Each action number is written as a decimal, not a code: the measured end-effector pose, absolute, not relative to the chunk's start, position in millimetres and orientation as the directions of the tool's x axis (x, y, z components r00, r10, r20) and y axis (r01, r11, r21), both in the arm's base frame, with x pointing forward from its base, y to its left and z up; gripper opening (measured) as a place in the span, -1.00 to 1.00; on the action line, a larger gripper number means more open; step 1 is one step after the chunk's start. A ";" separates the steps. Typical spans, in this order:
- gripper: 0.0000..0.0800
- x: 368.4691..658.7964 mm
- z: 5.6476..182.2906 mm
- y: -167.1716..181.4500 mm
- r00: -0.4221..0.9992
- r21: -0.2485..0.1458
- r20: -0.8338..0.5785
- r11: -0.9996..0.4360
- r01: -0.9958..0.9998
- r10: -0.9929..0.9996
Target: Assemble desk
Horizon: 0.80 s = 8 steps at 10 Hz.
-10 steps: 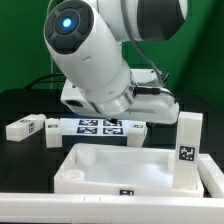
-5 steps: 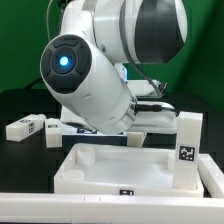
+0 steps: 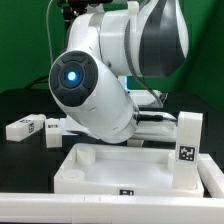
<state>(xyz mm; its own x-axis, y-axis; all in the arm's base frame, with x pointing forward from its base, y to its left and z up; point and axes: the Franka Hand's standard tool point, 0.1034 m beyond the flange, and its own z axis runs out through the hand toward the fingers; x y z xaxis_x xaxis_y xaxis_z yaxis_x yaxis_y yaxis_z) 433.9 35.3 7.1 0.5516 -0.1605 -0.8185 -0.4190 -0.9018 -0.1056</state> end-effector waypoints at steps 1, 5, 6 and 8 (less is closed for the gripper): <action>0.30 433.8 6.9 35.0 0.551 -0.105 -0.819 -0.901 -0.420 -0.162; -0.27 434.1 7.1 36.2 0.550 -0.103 -0.819 -0.901 -0.421 -0.163; -0.27 434.2 7.2 36.0 0.550 -0.103 -0.819 -0.901 -0.421 -0.163; -0.27 435.3 7.7 35.5 0.551 -0.104 -0.818 -0.901 -0.422 -0.164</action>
Offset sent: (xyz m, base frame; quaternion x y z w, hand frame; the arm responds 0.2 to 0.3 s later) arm 0.0021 0.0064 -0.0024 0.0003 0.0013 0.0079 1.0000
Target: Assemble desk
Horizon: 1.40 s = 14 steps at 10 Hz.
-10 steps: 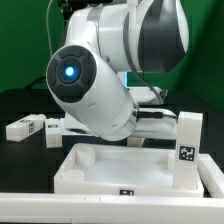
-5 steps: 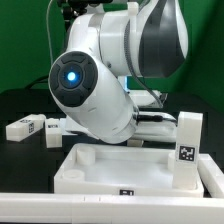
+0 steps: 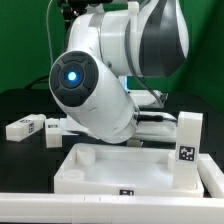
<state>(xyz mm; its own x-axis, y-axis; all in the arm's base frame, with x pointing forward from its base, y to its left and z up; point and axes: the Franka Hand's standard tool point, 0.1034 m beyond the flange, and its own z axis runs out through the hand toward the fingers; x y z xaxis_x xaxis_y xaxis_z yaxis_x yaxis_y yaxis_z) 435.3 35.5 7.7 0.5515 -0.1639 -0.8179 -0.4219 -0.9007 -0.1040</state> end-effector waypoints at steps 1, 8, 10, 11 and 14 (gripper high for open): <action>-0.27 438.9 13.0 32.8 0.552 -0.107 -0.817 -0.899 -0.425 -0.164; -0.27 478.7 74.1 -0.9 0.618 -0.108 -0.765 -0.911 -0.398 -0.179; -0.27 493.9 73.9 -3.9 0.715 -0.123 -0.667 -0.915 -0.383 -0.210; -0.27 502.2 89.2 -8.1 0.763 -0.148 -0.615 -0.921 -0.359 -0.199; -0.27 533.0 124.5 -15.9 0.847 -0.166 -0.490 -0.933 -0.320 -0.203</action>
Offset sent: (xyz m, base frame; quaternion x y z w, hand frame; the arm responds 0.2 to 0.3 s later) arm 0.0315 -0.0372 0.0815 -0.0188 -0.0537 0.0100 0.9983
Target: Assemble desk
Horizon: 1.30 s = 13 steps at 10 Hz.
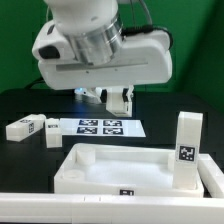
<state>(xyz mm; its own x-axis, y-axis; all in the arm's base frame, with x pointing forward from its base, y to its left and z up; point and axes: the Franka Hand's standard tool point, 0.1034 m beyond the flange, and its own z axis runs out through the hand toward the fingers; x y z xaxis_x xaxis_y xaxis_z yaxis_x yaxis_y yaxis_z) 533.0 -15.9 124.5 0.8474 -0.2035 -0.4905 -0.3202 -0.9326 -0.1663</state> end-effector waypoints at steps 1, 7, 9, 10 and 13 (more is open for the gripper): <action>-0.27 543.1 129.6 -16.4 0.874 -0.170 -0.436 -0.934 -0.315 -0.215; -0.27 584.9 155.7 -33.1 0.971 -0.146 -0.007 -0.960 -0.238 -0.240; -0.27 605.4 170.8 -37.8 0.962 -0.142 0.114 -0.962 -0.232 -0.249; -0.27 607.8 168.9 -40.3 0.935 -0.128 0.242 -0.964 -0.235 -0.260; -0.27 604.8 164.8 -46.0 0.877 -0.097 0.406 -0.966 -0.241 -0.259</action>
Offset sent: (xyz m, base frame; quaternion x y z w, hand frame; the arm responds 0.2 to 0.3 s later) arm 0.0000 0.0000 0.0000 0.0000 0.1938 0.0000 0.9810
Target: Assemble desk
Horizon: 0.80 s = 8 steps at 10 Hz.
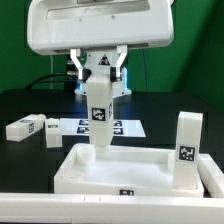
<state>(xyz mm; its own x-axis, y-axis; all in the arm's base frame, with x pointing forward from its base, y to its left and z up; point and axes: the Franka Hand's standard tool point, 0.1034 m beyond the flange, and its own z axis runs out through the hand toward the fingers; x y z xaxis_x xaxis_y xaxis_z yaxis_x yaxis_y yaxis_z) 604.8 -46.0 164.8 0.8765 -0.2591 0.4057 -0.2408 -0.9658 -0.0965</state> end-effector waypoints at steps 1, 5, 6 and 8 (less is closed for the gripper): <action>-0.27 608.0 167.1 -53.1 0.883 -0.101 0.388 -0.964 -0.245 -0.265; -0.27 616.2 170.6 -67.6 0.874 -0.097 0.403 -0.962 -0.254 -0.272; -0.27 616.8 169.9 -68.7 0.867 -0.092 0.419 -0.962 -0.255 -0.270; -0.27 622.3 171.7 -80.1 0.846 -0.065 0.474 -0.968 -0.242 -0.243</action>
Offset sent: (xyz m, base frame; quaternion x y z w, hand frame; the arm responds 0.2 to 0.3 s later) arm 0.0014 -0.0108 0.0038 0.0044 -0.0194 -0.0156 0.9997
